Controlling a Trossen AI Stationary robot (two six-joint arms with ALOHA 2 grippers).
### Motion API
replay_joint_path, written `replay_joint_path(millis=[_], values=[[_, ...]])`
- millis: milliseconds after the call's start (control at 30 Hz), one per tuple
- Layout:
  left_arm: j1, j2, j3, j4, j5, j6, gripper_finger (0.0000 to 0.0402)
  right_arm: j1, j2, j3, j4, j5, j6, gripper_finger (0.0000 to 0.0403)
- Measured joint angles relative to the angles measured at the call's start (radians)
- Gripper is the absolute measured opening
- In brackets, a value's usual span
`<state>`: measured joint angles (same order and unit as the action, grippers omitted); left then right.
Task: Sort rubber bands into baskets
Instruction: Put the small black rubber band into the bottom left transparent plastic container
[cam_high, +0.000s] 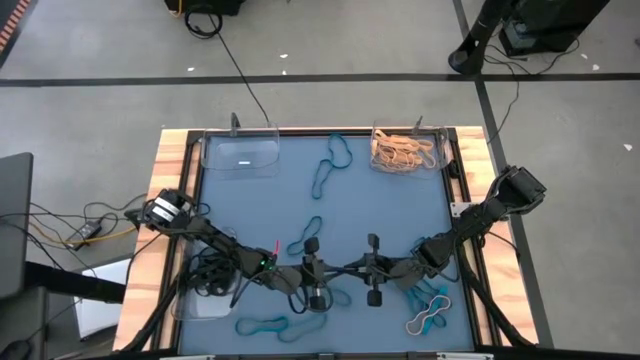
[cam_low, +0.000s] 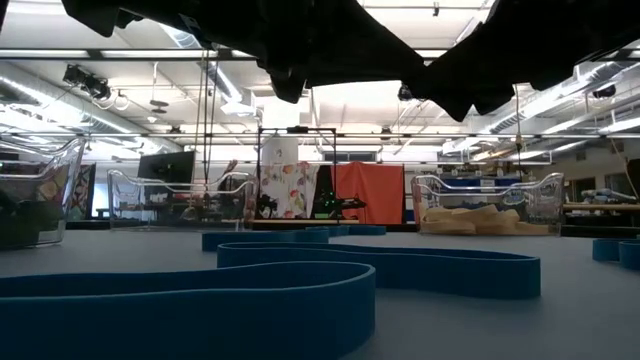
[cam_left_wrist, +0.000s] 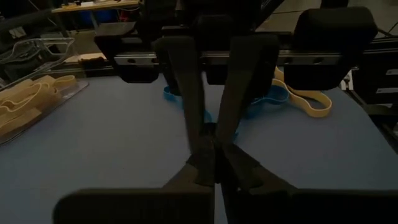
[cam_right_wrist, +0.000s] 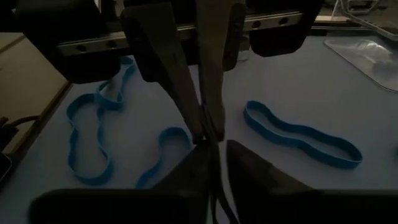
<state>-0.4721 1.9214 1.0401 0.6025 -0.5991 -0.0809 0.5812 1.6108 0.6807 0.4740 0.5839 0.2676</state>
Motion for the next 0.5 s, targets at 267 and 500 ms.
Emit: replay_joint_path(millis=[267, 500], values=[[-0.01, -0.056, 0.0, -0.058, -0.008, -0.007, 0.0004, 0.009, -0.001, 0.0, -0.03, 0.061, 0.005, 0.0169], [-0.053, -0.181, 0.0, -0.38, -0.12, -0.129, 0.0002, 0.042, -0.025, 0.0, -0.138, 0.196, 0.111, 0.0227]])
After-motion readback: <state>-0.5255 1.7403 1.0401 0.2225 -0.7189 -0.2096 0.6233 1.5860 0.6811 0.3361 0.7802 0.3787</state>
